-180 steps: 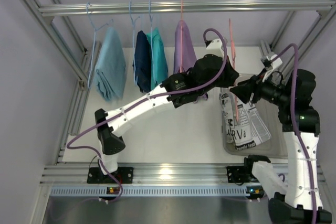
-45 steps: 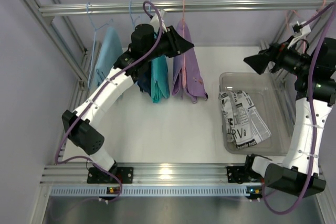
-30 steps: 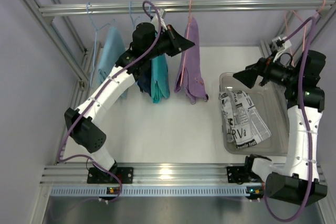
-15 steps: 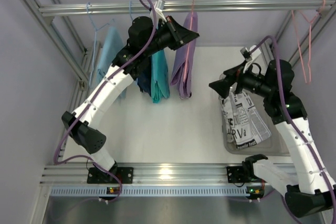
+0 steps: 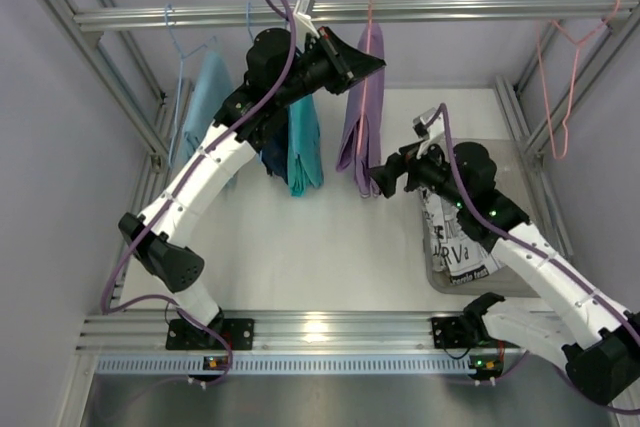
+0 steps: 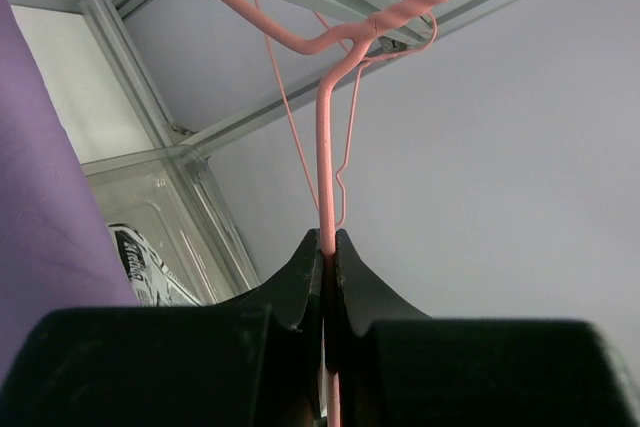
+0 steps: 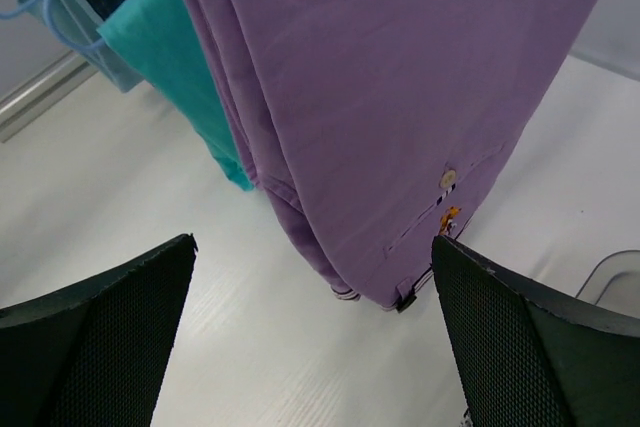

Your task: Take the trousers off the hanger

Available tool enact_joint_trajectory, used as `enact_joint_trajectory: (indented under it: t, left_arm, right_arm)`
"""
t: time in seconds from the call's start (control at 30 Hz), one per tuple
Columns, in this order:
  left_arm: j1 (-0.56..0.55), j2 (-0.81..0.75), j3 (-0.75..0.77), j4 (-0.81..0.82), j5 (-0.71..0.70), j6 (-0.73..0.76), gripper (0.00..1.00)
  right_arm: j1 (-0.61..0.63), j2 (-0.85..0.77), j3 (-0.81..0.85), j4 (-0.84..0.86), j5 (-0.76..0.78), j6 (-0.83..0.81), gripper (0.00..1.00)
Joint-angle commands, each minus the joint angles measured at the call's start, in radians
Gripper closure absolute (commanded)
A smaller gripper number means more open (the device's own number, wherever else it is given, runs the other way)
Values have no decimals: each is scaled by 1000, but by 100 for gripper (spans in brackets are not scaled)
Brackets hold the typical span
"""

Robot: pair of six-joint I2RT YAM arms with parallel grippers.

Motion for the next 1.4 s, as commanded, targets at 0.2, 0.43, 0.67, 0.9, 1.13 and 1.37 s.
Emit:
enact_joint_trajectory:
  t: [0.2, 0.43, 0.67, 0.9, 1.13, 1.37]
  left_arm:
    - [-7, -17, 127, 189, -14, -29, 100]
    - [-6, -14, 133, 201, -1, -60, 100]
    - [-6, -8, 142, 206, 4, -91, 100]
    - [-6, 0, 157, 210, 4, -91, 100]
    - [-6, 10, 170, 212, 7, -97, 100]
    - [-6, 13, 176, 210, 13, -109, 100]
  right_arm:
    - [113, 69, -139, 408, 135, -134, 0]
    - [119, 143, -197, 529, 195, -184, 0]
    - [122, 226, -172, 638, 259, -172, 1]
    - [143, 258, -148, 635, 191, -142, 1]
    - [217, 269, -147, 620, 262, -148, 0]
    - [218, 348, -89, 634, 476, -110, 1]
